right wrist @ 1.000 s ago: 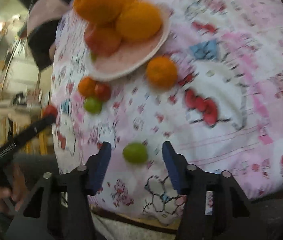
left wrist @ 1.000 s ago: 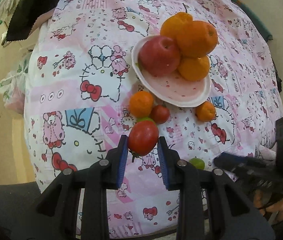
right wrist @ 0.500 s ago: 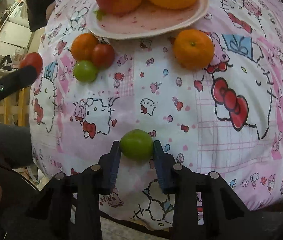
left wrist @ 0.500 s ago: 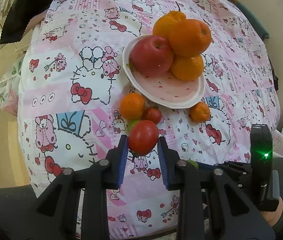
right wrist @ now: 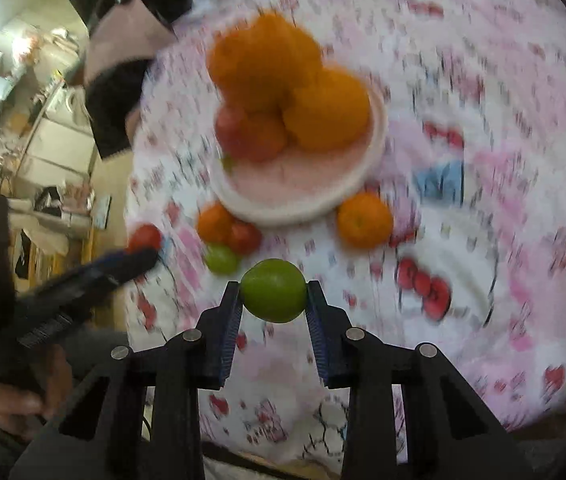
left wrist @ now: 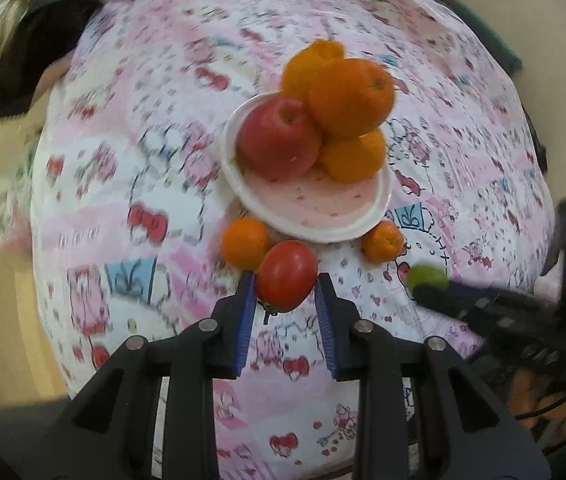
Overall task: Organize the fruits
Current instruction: 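Lower the tomato and lime onto the plate and open both grippers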
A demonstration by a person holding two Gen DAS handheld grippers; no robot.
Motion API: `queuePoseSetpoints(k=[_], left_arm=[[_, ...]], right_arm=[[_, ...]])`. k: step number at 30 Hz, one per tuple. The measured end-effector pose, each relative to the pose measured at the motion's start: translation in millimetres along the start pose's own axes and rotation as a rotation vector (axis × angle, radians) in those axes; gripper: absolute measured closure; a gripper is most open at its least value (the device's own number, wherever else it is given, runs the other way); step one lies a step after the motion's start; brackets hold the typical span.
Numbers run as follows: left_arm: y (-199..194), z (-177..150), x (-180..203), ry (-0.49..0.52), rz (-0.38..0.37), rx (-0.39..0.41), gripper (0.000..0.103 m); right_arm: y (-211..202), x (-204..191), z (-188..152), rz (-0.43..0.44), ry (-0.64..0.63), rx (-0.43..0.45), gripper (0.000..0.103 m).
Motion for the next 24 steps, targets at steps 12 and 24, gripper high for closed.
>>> queuePoseSetpoints(k=[12, 24], left_arm=[[62, 42, 23, 0.067, -0.003, -0.038, 0.077], [89, 41, 26, 0.105, 0.059, -0.05, 0.077]], right_arm=[[36, 34, 64, -0.039, 0.045, 0.014, 0.069], [81, 43, 61, -0.09, 0.001, -0.058, 0.069]])
Point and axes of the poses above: each gripper's, at about its wrist camera, not at the fingertips, and y roughly the way its jaws point, x to its right, z to its top, the point moved 3 cm from there along y, roughly the way its jaws point, and after that the axes turned 9 degrees about -y, right-handed, at the moved point
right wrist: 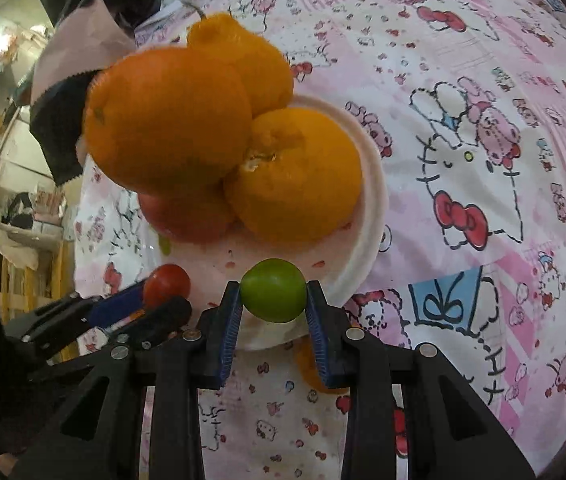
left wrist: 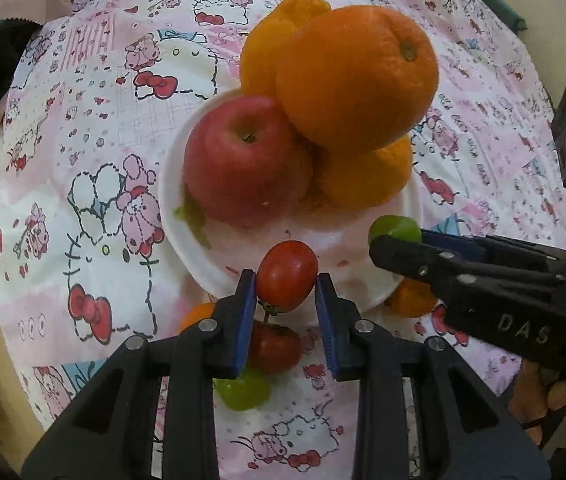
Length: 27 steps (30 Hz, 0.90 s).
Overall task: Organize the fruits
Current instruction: 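Lower the tomato and lime onto the plate and open both grippers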
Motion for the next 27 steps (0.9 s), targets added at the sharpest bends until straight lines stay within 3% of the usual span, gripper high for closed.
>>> queuePoseSetpoints(k=[18, 21, 23, 25, 27], left_arm=[[-1, 1, 5, 0.022, 0.026, 0.01, 0.074], [-6, 1, 6, 0.028, 0.025, 0.024, 0.054], [-9, 1, 8, 0.036, 0.027, 0.038, 0.039], [-12, 2, 9, 0.041, 0.049, 0.052, 0.029], [-15, 2, 10, 0.043, 0.042, 0.061, 0.028]], right_arm=[[-2, 4, 5, 0.019, 0.038, 0.013, 0.066], [-4, 4, 4, 0.024, 0.048, 0.014, 0.063], [-8, 8, 3, 0.028, 0.069, 0.01, 0.051], [-13, 7, 3, 0.035, 0.08, 0.023, 0.047], [-17, 5, 3, 0.031, 0.076, 0.025, 0.046]])
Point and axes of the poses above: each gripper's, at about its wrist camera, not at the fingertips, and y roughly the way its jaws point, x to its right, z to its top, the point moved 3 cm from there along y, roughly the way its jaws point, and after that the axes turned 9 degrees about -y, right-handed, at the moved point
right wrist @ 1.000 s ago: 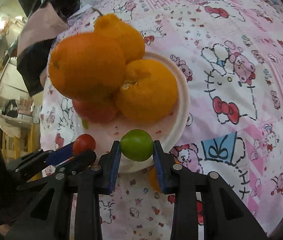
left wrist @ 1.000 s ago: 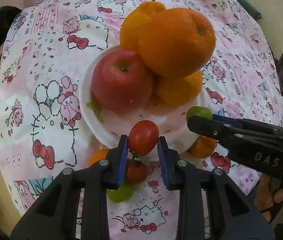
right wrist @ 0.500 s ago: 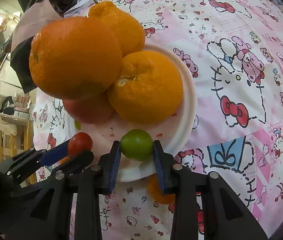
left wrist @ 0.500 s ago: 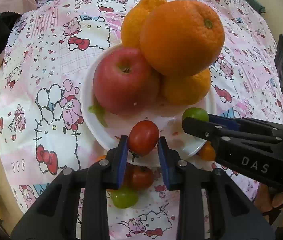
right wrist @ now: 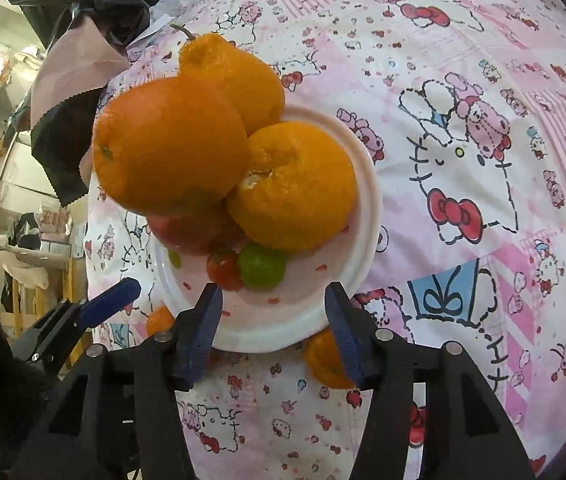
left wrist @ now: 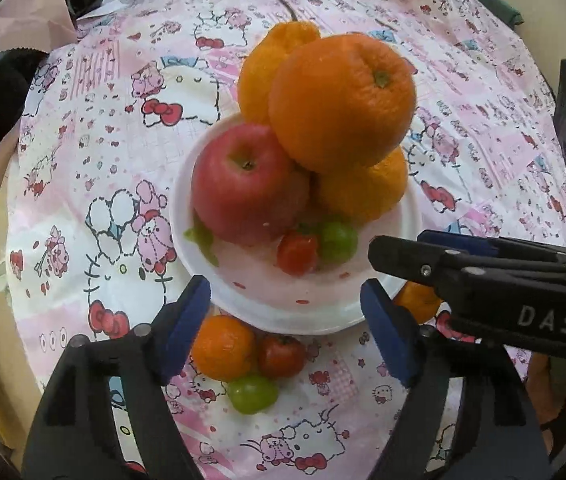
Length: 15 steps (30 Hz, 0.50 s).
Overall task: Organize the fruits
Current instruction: 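Lower the tomato and lime onto the plate and open both grippers, then grasp a small mandarin beside the plate with the left gripper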
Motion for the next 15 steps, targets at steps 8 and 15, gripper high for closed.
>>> queuePoseSetpoints(k=[8, 15], left_arm=[[-11, -3, 3, 0.008, -0.007, 0.022, 0.028], [-27, -5, -2, -0.014, -0.01, 0.06, 0.028]], right_arm=[[-27, -6, -5, 0.019, 0.016, 0.028, 0.035], [-45, -8, -11, 0.0, 0.019, 0.054, 0.034]])
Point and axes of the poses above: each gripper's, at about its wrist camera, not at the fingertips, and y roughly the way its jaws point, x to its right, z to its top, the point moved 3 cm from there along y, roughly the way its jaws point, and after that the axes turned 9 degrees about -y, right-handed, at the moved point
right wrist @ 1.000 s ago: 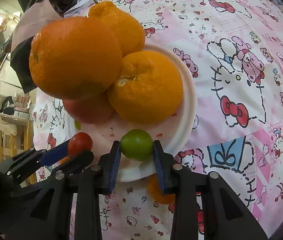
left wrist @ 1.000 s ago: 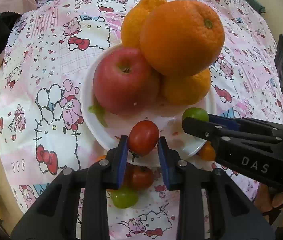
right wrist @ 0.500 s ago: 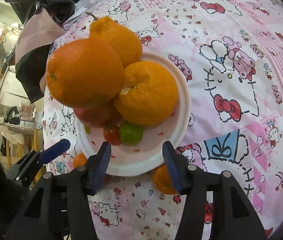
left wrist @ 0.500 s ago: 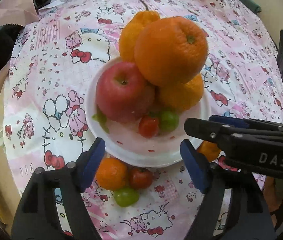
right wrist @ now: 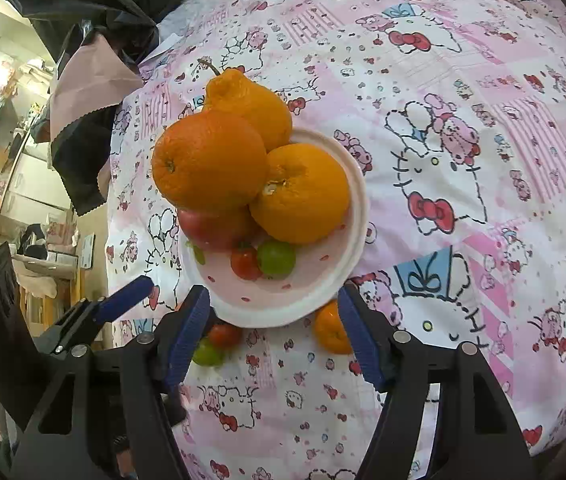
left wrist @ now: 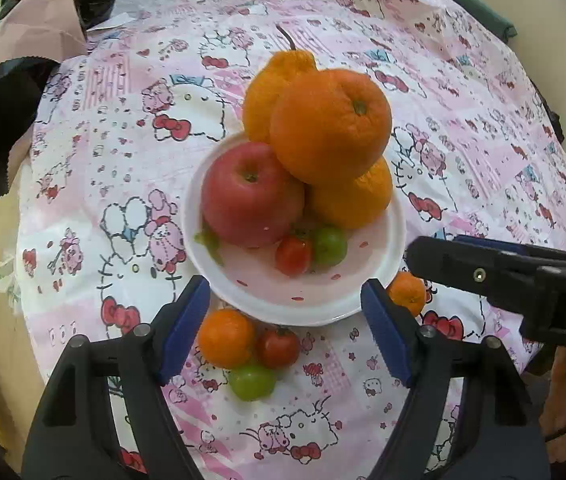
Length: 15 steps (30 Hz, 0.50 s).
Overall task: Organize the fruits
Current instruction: 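Grasp a small mandarin beside the plate with the left gripper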
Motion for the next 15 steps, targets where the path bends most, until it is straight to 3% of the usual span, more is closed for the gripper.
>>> queuePoseSetpoints(k=[15], left_arm=[[-50, -11, -25, -0.046, 0.074, 0.111, 0.028]], right_arm=[[-39, -3, -25, -0.008, -0.012, 0.038, 0.033]])
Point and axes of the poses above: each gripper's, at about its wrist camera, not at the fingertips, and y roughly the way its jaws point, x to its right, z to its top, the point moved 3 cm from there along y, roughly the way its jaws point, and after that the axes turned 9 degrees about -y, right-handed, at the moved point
